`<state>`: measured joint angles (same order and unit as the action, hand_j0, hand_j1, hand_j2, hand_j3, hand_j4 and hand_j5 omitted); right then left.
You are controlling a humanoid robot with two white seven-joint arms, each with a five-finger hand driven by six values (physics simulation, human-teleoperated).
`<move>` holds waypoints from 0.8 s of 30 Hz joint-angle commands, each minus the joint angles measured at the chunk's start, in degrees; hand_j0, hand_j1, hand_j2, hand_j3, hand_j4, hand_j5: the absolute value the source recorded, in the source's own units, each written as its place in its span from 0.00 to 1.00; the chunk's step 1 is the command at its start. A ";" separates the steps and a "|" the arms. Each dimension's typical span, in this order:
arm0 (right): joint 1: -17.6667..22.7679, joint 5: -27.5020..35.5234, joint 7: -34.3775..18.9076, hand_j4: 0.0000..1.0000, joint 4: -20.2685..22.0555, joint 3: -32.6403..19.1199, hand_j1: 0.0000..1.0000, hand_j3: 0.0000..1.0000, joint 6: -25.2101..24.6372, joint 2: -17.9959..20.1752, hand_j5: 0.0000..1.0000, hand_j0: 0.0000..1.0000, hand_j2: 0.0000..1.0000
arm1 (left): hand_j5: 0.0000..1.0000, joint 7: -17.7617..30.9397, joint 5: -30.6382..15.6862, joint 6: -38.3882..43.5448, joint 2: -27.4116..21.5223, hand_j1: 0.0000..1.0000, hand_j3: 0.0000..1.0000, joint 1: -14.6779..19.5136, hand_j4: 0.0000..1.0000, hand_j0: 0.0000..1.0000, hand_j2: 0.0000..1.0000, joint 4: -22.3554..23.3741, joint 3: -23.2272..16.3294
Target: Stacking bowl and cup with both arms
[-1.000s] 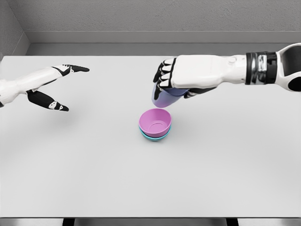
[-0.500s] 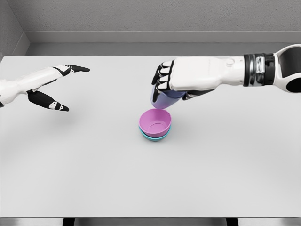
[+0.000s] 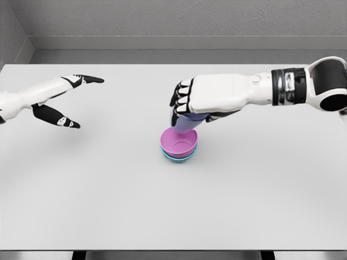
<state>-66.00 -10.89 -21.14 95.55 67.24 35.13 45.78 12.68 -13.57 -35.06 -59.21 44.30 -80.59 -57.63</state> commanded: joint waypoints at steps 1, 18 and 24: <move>0.09 -0.27 0.05 0.65 -0.19 0.44 0.65 0.65 -0.13 -0.78 0.65 0.65 0.65 | 1.00 -0.02 -0.41 0.06 -0.03 1.00 1.00 0.00 1.00 1.00 1.00 -0.01 0.07; 0.09 -0.27 0.23 0.65 -0.37 1.41 0.65 0.65 -0.13 -1.40 0.65 0.65 0.65 | 1.00 -0.02 -0.41 0.06 0.23 1.00 1.00 -0.09 1.00 1.00 1.00 -0.09 0.07; 0.00 -0.27 0.23 0.65 -0.54 1.32 0.65 0.65 -0.13 -1.75 0.65 0.65 0.65 | 1.00 -0.02 -0.41 0.06 0.23 1.00 1.00 -0.09 1.00 1.00 1.00 -0.09 0.07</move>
<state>-66.01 -11.54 -20.95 95.05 68.63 35.12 44.15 12.68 -13.57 -35.06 -58.94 44.21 -80.68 -57.64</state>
